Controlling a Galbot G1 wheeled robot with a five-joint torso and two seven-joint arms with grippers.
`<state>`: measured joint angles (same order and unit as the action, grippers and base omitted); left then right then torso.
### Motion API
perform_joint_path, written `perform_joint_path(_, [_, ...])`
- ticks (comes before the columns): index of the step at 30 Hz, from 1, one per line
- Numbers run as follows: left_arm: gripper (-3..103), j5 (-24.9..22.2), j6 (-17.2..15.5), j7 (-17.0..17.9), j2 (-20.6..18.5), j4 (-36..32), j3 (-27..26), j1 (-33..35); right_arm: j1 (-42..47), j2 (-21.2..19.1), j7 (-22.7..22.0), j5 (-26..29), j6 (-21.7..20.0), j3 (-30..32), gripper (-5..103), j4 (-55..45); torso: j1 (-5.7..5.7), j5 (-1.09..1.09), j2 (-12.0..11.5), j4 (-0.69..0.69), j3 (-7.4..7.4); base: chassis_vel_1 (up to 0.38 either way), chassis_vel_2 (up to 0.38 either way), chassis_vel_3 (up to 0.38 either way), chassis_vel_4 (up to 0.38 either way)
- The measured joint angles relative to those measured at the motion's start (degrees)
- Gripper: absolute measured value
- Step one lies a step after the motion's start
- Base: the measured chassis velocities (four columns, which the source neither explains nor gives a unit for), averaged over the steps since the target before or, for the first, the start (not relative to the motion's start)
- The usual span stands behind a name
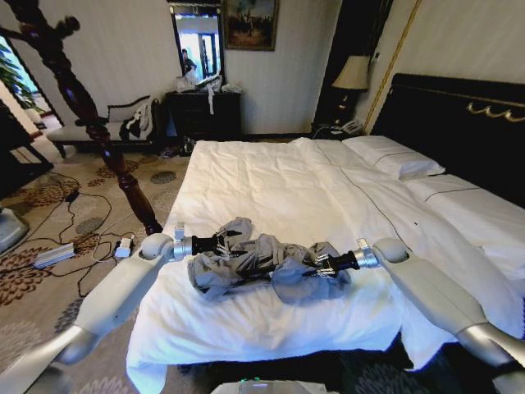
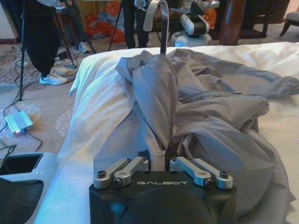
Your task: Pick up the clothes from the bed and hang them on the clothes hanger.
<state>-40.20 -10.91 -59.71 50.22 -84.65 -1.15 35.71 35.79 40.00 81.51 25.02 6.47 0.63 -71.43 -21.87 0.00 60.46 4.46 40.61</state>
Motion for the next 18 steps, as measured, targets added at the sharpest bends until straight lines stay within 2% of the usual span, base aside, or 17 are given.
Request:
perform_joint_path(8, [100, -0.3, 0.0, 0.4, -0.4, 0.0, -0.3, 0.3, 0.2, -0.4, 0.3, -1.0, -1.0, 0.6, 13, -0.7, 0.00, 0.00, 0.0, 0.00, 0.00, 0.000, 0.000, 0.000, 0.000])
perform_joint_path(14, [100, -1.2, 0.0, 1.1, -0.4, 0.0, -1.5, 0.1, 0.5, -0.8, -1.5, 0.2, -1.4, 1.0, 13, -2.0, 0.00, 0.00, 0.0, 0.01, 0.00, 0.000, 0.000, 0.000, 0.000])
perform_joint_path(15, [100, -1.6, 0.0, 1.6, -0.4, 0.1, -1.9, 0.1, 0.5, -1.2, -1.8, 1.0, -1.5, 1.2, 13, -2.6, 0.00, 0.01, 0.0, 0.00, 0.00, 0.000, 0.000, 0.000, 0.000])
perform_joint_path(16, [100, -3.2, 0.2, 4.6, -0.4, 0.2, -2.6, 0.0, 0.4, -2.3, -2.4, 2.7, -2.0, 1.6, 13, -4.6, 0.00, 0.02, 0.0, -0.01, 0.00, 0.000, 0.000, 0.000, 0.000])
perform_joint_path(17, [100, -3.2, 0.2, 4.6, -0.4, 0.2, -2.6, 0.0, 0.4, -2.3, -2.4, 2.7, -2.0, 1.6, 13, -4.6, 0.00, 0.02, 0.0, -0.01, 0.00, 0.000, 0.000, 0.000, 0.000])
perform_joint_path(18, [100, -4.6, 0.5, 7.9, -0.4, 0.3, -3.0, -0.1, 0.2, -3.3, -2.6, 3.8, -2.1, 1.8, 13, -6.0, 0.00, 0.00, 0.0, -0.01, 0.00, 0.000, 0.000, 0.000, 0.000])
